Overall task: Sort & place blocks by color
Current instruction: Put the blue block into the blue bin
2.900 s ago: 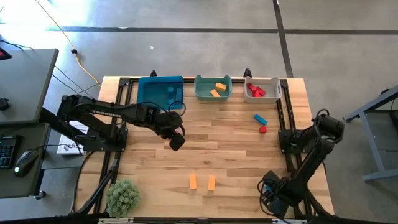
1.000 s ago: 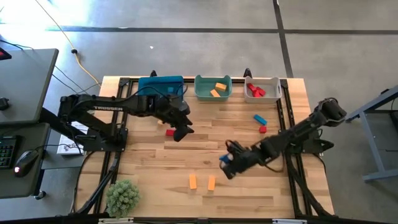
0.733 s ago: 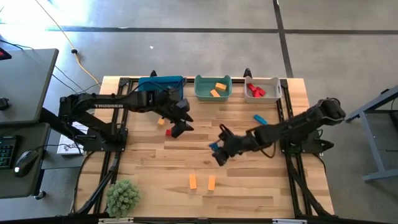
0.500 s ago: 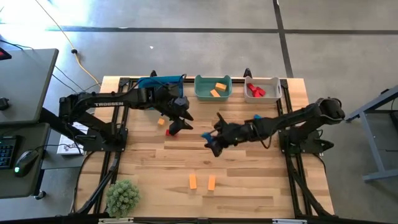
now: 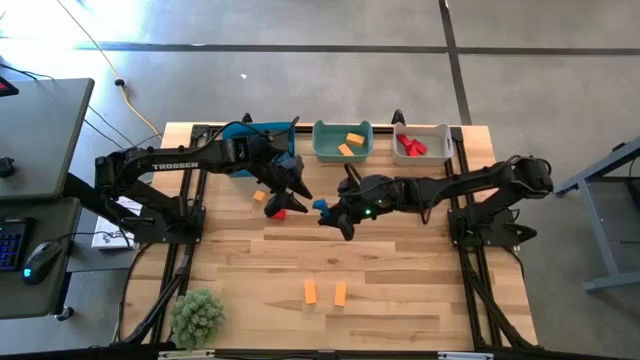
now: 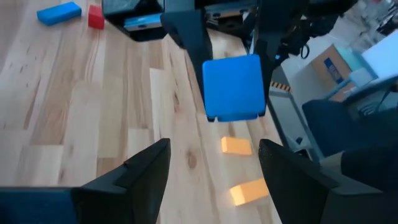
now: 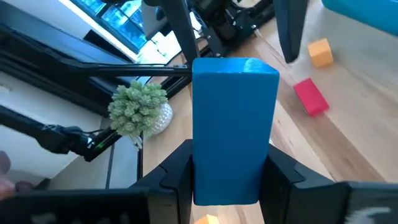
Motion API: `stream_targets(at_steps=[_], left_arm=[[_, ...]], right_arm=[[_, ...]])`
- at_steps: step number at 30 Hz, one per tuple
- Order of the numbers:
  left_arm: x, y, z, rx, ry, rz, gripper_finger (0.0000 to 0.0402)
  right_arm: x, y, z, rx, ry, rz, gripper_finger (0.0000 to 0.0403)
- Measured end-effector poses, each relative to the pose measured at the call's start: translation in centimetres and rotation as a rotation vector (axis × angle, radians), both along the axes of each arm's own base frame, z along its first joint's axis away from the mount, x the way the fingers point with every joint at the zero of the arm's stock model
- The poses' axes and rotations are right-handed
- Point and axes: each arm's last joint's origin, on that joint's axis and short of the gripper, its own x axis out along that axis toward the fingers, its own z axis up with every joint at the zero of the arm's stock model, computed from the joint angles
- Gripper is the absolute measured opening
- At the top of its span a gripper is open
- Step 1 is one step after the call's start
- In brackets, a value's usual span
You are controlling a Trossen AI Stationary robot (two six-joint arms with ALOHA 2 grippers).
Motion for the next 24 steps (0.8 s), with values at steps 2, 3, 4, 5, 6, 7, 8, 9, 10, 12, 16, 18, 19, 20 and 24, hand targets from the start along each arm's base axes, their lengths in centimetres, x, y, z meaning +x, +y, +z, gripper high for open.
stream_targets(at_steps=[2,3,4,5,6,7,8,9,10,12,16,18,19,20,24], left_arm=[[0.1,0.0,0.2,-0.023,-0.009,0.018,0.0235],[0.2,0.1,0.3,-0.034,-0.016,0.027,0.0235],[0.2,0.1,0.3,-0.043,-0.021,0.035,0.0234],[0.3,0.1,0.4,-0.053,-0.027,0.042,0.0234],[0.4,0.1,0.5,-0.065,-0.036,0.047,0.0234],[0.4,0.1,0.7,-0.077,-0.047,0.042,0.0234],[0.5,0.1,0.8,-0.09,-0.058,0.036,0.0235],[0.6,0.1,0.9,-0.102,-0.068,0.037,0.0235],[0.6,0.1,1.0,-0.109,-0.076,0.043,0.0236],[0.7,0.2,1.1,-0.118,-0.086,0.051,0.0236],[0.7,0.5,1.3,-0.137,-0.097,0.075,0.0236],[0.7,0.7,1.2,-0.145,-0.092,0.085,0.0236],[0.8,0.9,1.0,-0.145,-0.088,0.091,0.0236],[0.8,1.0,1.0,-0.148,-0.085,0.097,0.0236],[0.9,1.4,0.8,-0.164,-0.081,0.121,0.0236]], right_arm=[[0.0,-0.3,0.0,-0.018,-0.007,0.009,0.0107],[0.0,-0.4,0.0,-0.028,-0.009,0.016,0.0107],[0.0,-0.6,0.0,-0.035,-0.012,0.025,0.0107],[0.1,-0.8,0.1,-0.043,-0.014,0.035,0.0107],[0.1,-0.9,0.1,-0.046,-0.016,0.044,0.0107],[0.1,-1.1,0.1,-0.053,-0.018,0.046,0.0107],[0.1,-1.3,0.1,-0.058,-0.019,0.052,0.0107],[0.1,-1.5,0.1,-0.062,-0.021,0.061,0.0107],[0.1,-1.7,0.1,-0.065,-0.023,0.071,0.0107],[0.1,-2.0,0.1,-0.065,-0.025,0.075,0.0107],[0.1,-2.7,0.1,-0.063,-0.03,0.092,0.0107],[0.1,-3.0,0.2,-0.073,-0.045,0.097,0.0107],[0.1,-3.2,0.3,-0.078,-0.056,0.096,0.0107],[0.2,-3.3,0.4,-0.08,-0.067,0.09,0.0107],[0.2,-4.2,0.6,-0.084,-0.092,0.067,0.0107]])
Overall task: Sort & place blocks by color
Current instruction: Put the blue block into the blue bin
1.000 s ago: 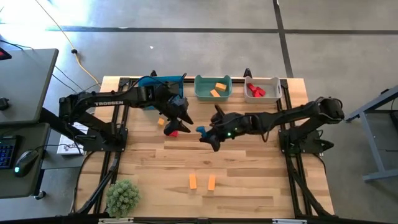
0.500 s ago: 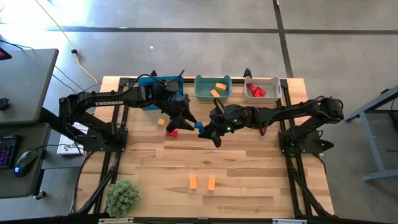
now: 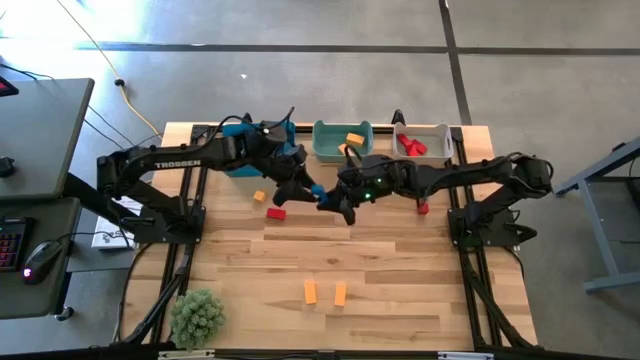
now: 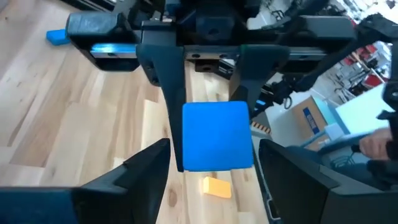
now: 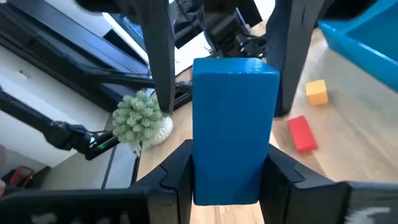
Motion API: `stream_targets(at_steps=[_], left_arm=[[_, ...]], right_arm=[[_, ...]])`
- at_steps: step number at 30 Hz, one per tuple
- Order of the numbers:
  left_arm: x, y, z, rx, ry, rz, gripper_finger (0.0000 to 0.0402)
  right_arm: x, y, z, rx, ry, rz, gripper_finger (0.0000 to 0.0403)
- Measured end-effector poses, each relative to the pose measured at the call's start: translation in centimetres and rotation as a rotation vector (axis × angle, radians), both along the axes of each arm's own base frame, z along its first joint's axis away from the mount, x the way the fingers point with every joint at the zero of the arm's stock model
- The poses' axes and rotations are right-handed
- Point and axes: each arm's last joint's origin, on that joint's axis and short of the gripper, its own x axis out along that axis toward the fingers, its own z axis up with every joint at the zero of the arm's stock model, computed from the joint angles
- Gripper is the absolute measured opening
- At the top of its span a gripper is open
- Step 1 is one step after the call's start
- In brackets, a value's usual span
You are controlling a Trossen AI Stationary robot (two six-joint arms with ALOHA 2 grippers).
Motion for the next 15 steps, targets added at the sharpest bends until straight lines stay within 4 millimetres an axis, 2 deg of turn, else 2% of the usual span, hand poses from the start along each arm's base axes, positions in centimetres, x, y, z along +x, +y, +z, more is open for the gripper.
stream_targets(at_steps=[15], left_arm=[[0.7,1.7,-0.5,-0.047,-0.018,0.113,0.0234]], right_arm=[[-0.3,-2.0,-0.3,0.012,0.032,-0.017,0.0107]])
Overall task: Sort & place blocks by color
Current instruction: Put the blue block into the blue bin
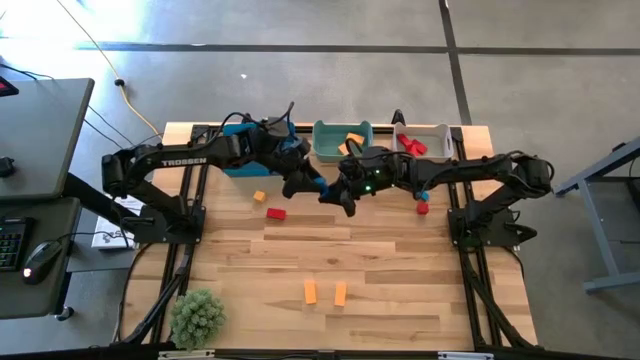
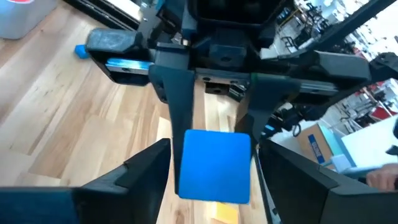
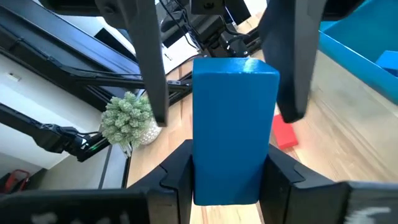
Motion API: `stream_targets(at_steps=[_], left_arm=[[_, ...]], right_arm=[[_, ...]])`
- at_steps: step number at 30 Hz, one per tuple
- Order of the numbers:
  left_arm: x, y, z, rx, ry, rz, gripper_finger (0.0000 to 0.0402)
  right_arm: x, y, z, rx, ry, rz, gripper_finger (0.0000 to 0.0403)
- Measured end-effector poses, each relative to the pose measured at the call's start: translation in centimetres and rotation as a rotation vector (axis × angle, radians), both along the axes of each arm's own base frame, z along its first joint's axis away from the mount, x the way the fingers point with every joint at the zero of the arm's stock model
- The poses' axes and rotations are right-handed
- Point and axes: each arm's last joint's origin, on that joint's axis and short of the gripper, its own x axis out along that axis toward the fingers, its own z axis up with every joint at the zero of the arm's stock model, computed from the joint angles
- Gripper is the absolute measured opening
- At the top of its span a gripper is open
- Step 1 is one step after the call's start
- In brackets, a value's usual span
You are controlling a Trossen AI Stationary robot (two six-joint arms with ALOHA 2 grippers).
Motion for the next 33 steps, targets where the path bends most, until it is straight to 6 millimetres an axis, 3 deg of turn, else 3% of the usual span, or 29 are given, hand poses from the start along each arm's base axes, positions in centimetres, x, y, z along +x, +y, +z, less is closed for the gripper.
stream_targets(at_steps=[5,15,19,33], left_arm=[[0.04,0.28,-0.12,0.002,0.0,0.014,0.0203],[0.09,0.26,-0.04,0.03,-0.015,-0.001,0.0104],[0.09,0.26,-0.04,0.03,-0.014,0.0,0.0104],[-0.22,0.38,-0.51,0.063,0.032,0.0,0.0104]], right_arm=[[-0.05,-0.22,-0.05,0.003,0.006,-0.002,0.0107],[-0.11,-0.19,-0.17,0.006,0.017,0.02,0.0107],[-0.12,-0.18,-0.17,0.009,0.017,0.027,0.0111],[-0.23,-0.69,-0.37,-0.001,0.038,-0.01,0.0191]])
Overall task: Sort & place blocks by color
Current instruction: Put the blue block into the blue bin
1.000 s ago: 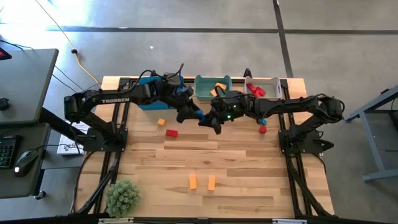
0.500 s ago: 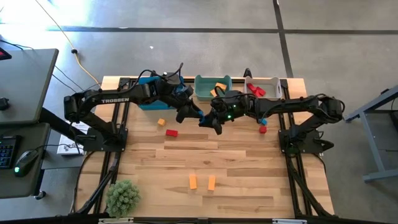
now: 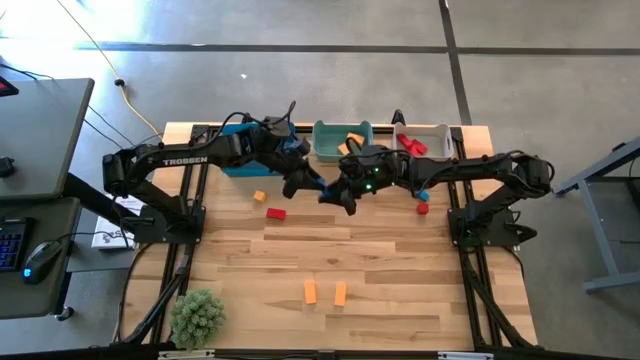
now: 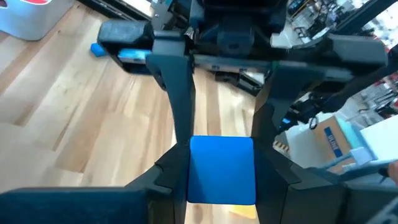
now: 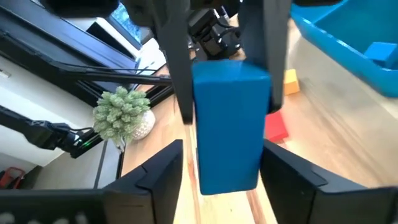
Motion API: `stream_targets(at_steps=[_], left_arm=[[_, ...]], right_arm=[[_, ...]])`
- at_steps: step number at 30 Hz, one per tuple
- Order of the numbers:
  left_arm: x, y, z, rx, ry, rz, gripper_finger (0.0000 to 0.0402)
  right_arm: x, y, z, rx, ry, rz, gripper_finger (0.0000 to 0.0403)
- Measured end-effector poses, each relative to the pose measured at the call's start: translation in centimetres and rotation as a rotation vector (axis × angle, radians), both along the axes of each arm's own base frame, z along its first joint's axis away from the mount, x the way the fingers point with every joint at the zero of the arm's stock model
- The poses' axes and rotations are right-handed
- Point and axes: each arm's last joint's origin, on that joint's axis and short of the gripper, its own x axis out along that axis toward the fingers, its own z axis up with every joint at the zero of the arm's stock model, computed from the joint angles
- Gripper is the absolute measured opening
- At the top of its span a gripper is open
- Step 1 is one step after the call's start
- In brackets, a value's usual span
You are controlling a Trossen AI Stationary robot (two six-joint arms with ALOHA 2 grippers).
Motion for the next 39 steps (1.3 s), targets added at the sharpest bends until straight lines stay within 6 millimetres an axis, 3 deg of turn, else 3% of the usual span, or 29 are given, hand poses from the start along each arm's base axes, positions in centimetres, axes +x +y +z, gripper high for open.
stream_targets(at_steps=[7,23,34,39], left_arm=[[-1.1,1.2,-0.9,0.054,0.106,0.078,0.0104],[-7.6,7.8,-3.1,0.147,0.515,0.563,0.0104],[-12.6,11.3,-3.5,0.051,0.646,0.886,0.0104],[-13.6,12.4,-4.5,-0.049,0.679,0.985,0.0104]], right_arm=[[-0.5,-2.1,-0.4,0.008,0.043,-0.055,0.0236],[-1.9,-6.4,-0.6,-0.108,0.052,-0.085,0.024],[-3.0,-8.7,-1.0,-0.163,0.09,-0.126,0.024],[-3.6,-9.7,-1.2,-0.183,0.112,-0.144,0.024]])
